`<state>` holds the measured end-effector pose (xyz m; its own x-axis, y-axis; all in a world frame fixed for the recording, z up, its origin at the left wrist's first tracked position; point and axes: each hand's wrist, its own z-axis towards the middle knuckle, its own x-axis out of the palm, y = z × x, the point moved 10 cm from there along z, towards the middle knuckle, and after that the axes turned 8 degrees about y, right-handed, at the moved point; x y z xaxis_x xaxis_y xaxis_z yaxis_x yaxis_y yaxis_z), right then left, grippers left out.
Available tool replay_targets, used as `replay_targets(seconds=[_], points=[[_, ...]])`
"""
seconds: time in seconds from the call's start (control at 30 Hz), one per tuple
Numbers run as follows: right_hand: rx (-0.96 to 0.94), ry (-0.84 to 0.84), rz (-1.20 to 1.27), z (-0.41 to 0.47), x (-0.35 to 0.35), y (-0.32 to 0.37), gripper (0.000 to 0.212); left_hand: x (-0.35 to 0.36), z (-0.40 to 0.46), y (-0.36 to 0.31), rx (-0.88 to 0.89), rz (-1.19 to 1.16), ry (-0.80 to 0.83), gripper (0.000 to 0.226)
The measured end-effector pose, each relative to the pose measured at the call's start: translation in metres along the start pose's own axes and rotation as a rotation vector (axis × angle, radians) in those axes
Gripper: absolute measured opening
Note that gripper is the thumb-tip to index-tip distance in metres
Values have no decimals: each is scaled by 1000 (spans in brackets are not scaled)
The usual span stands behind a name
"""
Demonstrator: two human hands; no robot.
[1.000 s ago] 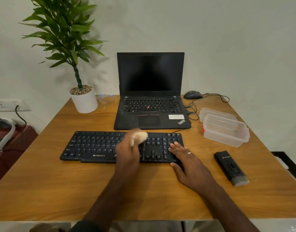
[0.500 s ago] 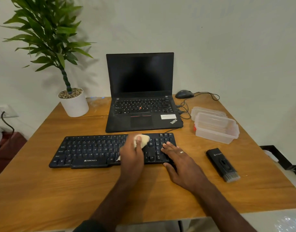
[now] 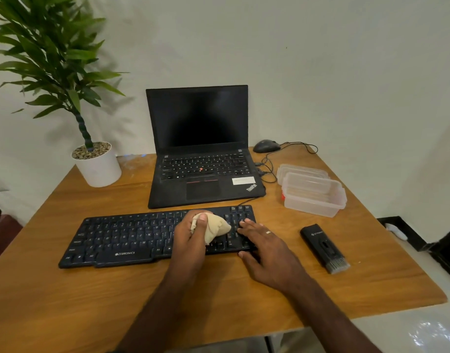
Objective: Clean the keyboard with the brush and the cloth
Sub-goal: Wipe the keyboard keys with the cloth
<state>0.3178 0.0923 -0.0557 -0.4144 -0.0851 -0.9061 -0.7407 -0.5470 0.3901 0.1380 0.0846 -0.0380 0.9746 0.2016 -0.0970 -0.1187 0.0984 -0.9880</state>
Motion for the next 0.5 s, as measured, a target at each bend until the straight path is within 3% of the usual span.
replay_targets(seconds=[0.1,0.27,0.43,0.5], points=[[73,-76,47,-9,-10,-10,50,5,2,-4,0,-45,32,24],[190,-271,109,-40,-42,-32,16,46,-9,-23,152,126,181,17],[295,-394,63,-70,-96,-67,11,142,-26,-31,382,264,343,17],[316,-411,38,-78,-114,-78,10,168,-25,-30,424,322,337,19]])
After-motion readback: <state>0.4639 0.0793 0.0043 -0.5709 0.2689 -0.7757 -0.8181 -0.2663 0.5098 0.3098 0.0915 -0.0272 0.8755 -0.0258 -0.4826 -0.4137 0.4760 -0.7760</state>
